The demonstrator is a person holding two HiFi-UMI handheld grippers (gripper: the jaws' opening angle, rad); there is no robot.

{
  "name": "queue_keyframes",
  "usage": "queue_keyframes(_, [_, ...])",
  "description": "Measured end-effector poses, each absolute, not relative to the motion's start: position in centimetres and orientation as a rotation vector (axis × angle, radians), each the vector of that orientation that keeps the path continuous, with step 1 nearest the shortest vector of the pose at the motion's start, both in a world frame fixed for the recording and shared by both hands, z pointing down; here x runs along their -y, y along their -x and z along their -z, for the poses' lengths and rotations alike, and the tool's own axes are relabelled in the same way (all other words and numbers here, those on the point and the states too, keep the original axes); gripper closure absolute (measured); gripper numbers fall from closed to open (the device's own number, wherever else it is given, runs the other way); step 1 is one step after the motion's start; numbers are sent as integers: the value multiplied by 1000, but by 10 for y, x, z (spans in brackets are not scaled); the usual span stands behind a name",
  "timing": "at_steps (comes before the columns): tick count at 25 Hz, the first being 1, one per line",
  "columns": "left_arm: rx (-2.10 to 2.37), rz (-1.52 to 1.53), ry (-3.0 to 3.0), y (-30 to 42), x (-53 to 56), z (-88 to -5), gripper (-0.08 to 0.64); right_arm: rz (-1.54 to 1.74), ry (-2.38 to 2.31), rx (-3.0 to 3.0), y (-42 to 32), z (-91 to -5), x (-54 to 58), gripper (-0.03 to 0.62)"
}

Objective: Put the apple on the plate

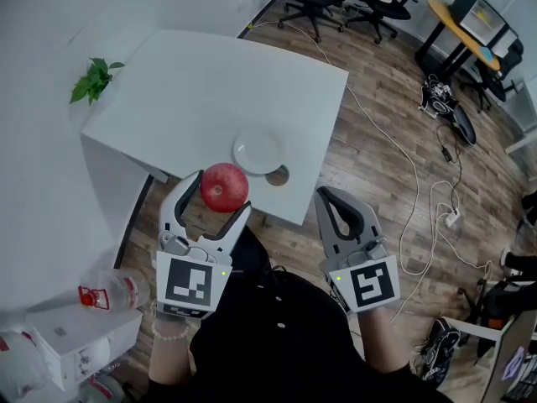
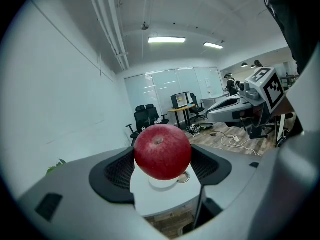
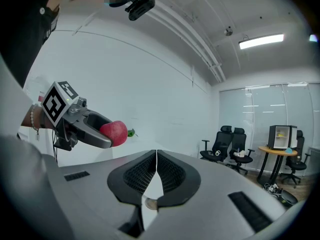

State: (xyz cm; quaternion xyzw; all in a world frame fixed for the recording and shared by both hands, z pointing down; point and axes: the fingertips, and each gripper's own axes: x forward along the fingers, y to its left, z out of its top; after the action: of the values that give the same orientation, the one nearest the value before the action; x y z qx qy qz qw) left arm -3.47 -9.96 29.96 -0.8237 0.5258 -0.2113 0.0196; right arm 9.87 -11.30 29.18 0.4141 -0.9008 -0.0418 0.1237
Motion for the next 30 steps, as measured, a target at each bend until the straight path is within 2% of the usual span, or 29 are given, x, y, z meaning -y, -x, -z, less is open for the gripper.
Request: queue_keyframes(30, [-1390, 752, 2661, 38, 190, -359, 198, -6, -1287, 2496, -88, -328, 174, 551])
